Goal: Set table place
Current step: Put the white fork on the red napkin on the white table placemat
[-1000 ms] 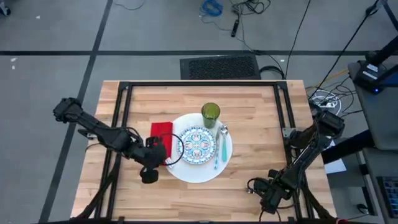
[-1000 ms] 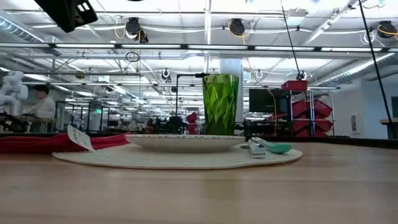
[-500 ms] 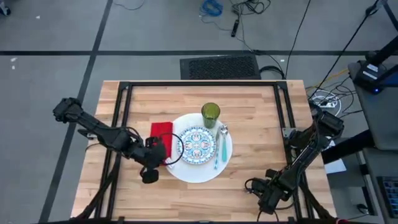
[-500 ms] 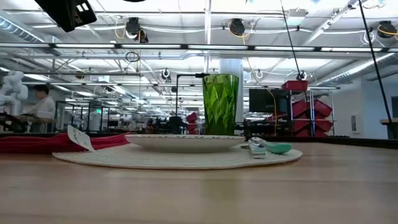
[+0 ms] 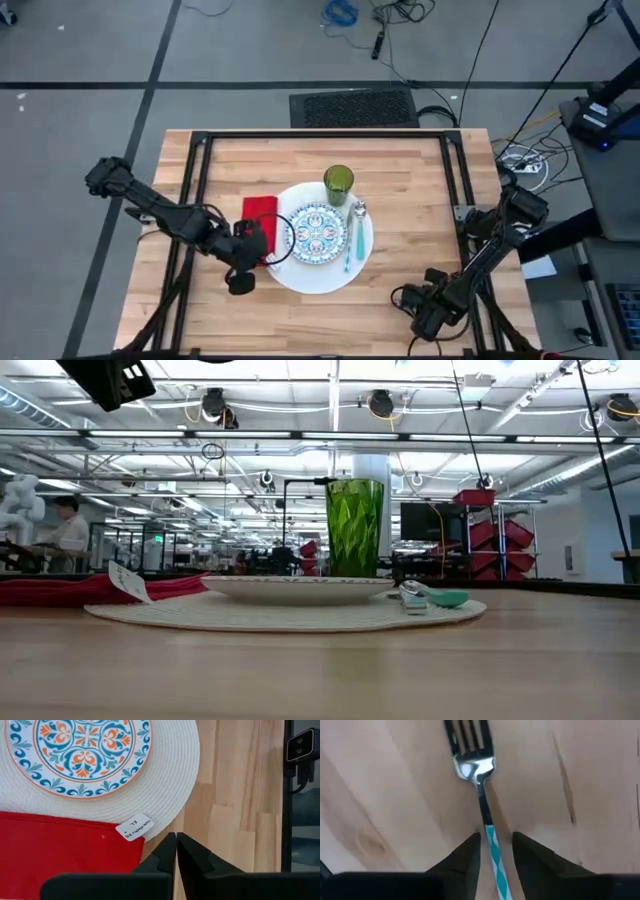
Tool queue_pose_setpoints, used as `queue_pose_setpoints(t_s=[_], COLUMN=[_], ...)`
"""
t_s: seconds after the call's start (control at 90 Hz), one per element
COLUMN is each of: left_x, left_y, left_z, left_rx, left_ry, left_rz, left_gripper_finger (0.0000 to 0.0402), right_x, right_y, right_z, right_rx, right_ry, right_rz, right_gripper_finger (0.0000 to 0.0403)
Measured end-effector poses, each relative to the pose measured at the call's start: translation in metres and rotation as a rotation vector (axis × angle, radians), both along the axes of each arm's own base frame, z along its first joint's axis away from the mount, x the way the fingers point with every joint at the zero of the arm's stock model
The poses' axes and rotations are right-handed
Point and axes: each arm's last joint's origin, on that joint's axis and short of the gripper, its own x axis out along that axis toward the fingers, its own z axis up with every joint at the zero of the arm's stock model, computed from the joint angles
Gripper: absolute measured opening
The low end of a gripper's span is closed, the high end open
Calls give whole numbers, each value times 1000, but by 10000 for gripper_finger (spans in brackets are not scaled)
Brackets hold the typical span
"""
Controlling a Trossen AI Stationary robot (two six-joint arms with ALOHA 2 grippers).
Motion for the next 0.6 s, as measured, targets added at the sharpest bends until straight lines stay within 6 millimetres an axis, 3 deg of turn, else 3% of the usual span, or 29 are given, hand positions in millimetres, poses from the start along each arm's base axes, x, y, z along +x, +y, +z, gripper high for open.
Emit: queue_pose_setpoints(t_s=[0.122,0.278,0.467,0.6], left_x=[0,0,-1,-6], left_y=[0,1,5,12], left_z=[0,0,3,13], left_rx=[0,28,103,187], left_ry=[0,-12,-60,-135], left_rz=[0,-6,32,45], left_gripper_finger=[0,0,0,0], right_x=[3,4,13,34], right_y=[-1,-9,-19,-37], right_z=[2,18,85,144], right_rx=[23,20,-17,-110], right_ry=[-8,-35,-239,-502], right_rz=[-61,-214,-320,-348], right_gripper_finger=[16,5,2,2])
